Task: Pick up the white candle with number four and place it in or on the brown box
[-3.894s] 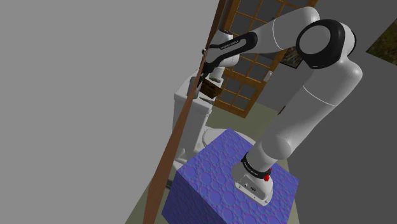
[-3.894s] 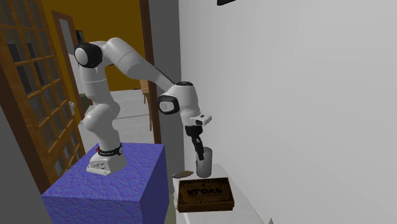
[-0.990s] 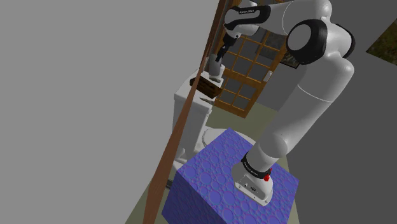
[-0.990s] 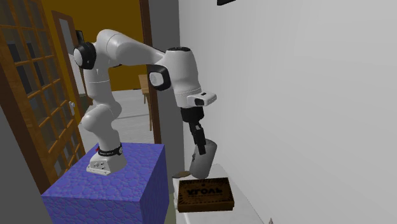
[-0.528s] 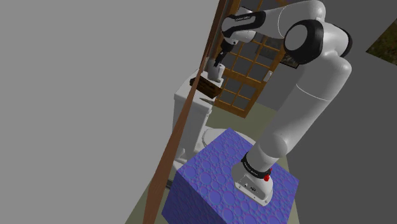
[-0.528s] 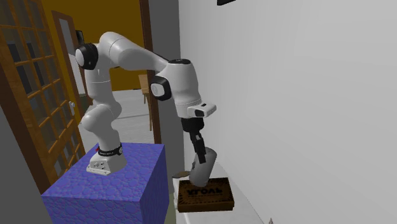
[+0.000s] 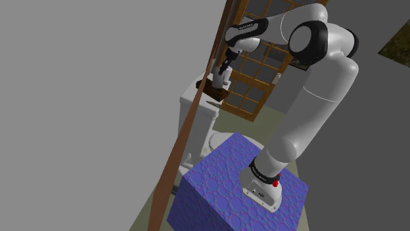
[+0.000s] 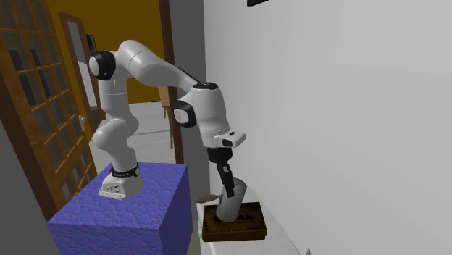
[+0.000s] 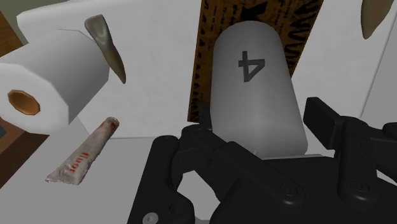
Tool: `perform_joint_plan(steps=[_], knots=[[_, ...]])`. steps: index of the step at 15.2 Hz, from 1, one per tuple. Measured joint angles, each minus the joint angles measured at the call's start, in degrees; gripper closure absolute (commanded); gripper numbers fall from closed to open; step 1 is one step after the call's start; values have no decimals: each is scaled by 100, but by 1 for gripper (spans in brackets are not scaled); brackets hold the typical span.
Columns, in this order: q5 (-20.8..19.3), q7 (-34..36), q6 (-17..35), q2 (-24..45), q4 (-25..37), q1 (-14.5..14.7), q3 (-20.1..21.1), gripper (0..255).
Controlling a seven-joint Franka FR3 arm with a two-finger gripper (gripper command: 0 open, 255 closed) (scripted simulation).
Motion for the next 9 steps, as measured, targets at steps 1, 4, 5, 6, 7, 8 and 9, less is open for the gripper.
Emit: perform_joint_plan(steps=[1,4,5,6,7,8,9], knots=[[23,-28,86,18,-73,-7,0,255],[39,-37,161,27,-126,-5,5,255],[41,-39,168,25,-129,-4,5,255],[43,-40,170,26,-128,-4,6,255],[44,-40,171,26,-129,-4,7,255],[41,-38,172,23,-131,-4,6,0],[38,-37,171,24,-137,-4,5,0]])
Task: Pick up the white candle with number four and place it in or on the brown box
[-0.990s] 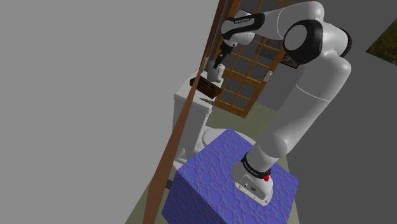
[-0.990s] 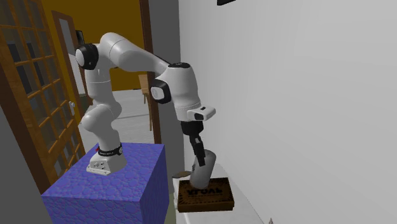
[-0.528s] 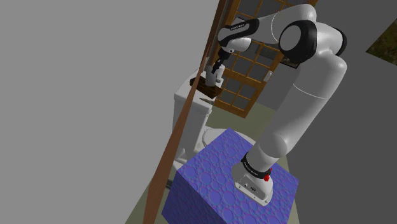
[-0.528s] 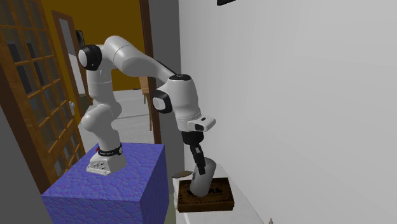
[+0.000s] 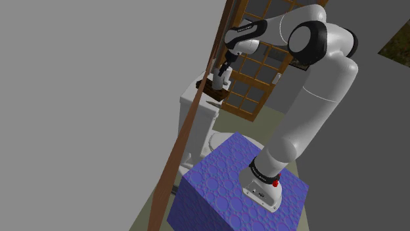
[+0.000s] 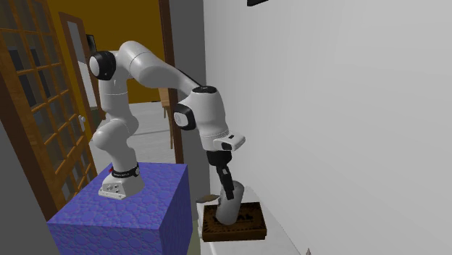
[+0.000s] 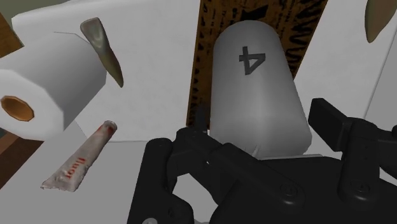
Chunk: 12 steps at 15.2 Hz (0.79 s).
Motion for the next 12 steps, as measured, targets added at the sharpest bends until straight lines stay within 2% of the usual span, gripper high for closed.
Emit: perform_joint_plan(steps=[5,9,12], knots=[[1,0,0,7,0,-1,0,0],[-281,222,-449,-377,128,63,-12,0],[-312,206,-591,-431,220,43,-34,0]])
